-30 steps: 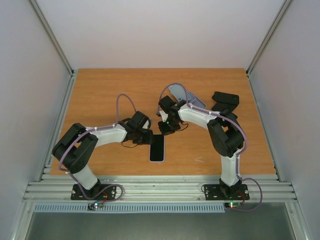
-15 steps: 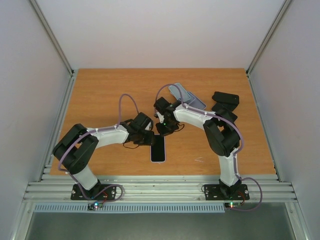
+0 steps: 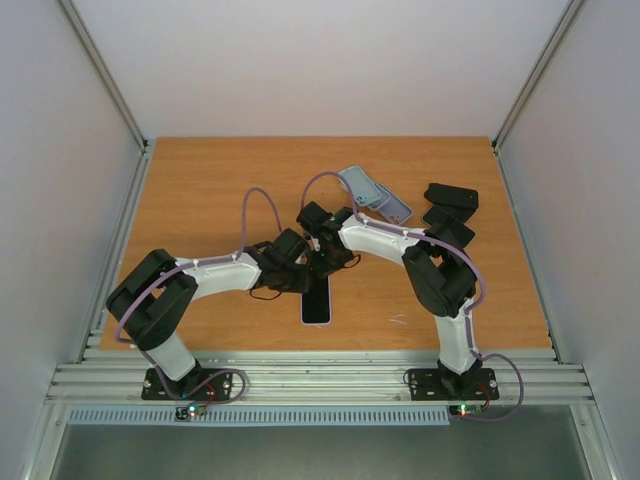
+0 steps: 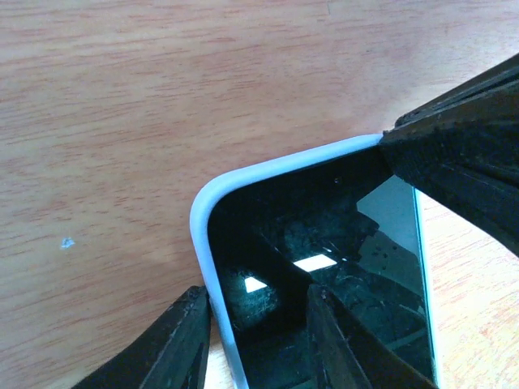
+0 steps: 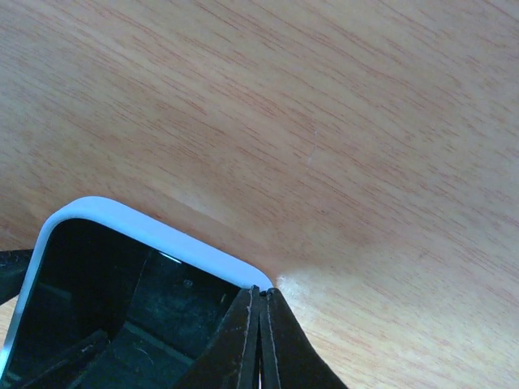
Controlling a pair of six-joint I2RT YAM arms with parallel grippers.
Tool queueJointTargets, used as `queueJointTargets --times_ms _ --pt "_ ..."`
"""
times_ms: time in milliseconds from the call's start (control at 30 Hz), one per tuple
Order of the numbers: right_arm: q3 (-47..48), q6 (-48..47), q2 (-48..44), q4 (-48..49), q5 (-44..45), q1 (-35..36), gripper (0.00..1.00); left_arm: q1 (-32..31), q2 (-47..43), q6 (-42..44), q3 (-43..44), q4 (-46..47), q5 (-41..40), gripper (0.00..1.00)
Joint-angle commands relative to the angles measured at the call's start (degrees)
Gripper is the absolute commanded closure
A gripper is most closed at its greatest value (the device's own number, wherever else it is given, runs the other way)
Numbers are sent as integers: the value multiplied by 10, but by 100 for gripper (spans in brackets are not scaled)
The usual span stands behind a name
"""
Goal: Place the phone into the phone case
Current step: Press the phone with the phone case at the top right corner of the phone case, then move the phone with the phone case to the center of the board.
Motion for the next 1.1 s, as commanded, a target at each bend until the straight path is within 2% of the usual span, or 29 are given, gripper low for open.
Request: queueJointTargets --times_ms 0,200,467,533,600,767,867,1067 --pt "-62 -1 27 -8 -44 12 96 -9 24 -7 -29 -57 -29 67" --pt "-78 12 -55 4 -47 12 93 -16 -7 -8 -36 -60 -30 66" --pt "-119 42 -174 26 -43 7 83 -24 -82 -6 -30 -84 -38 53" --pt "-132 48 -197 31 -38 1 78 -28 -96 -7 -30 -86 -36 50" --pt "-149 53 -221 41 -36 -9 75 -34 -102 -10 -26 -91 -35 43" --pt "-207 66 -284 75 -38 -41 61 -66 -96 -16 -3 -111 -62 34" --pt "-243 72 -325 93 -37 -63 46 -88 -79 -21 18 -128 -86 29" --pt "-313 81 -399 118 -32 -103 25 -139 -22 -24 86 -173 -152 18"
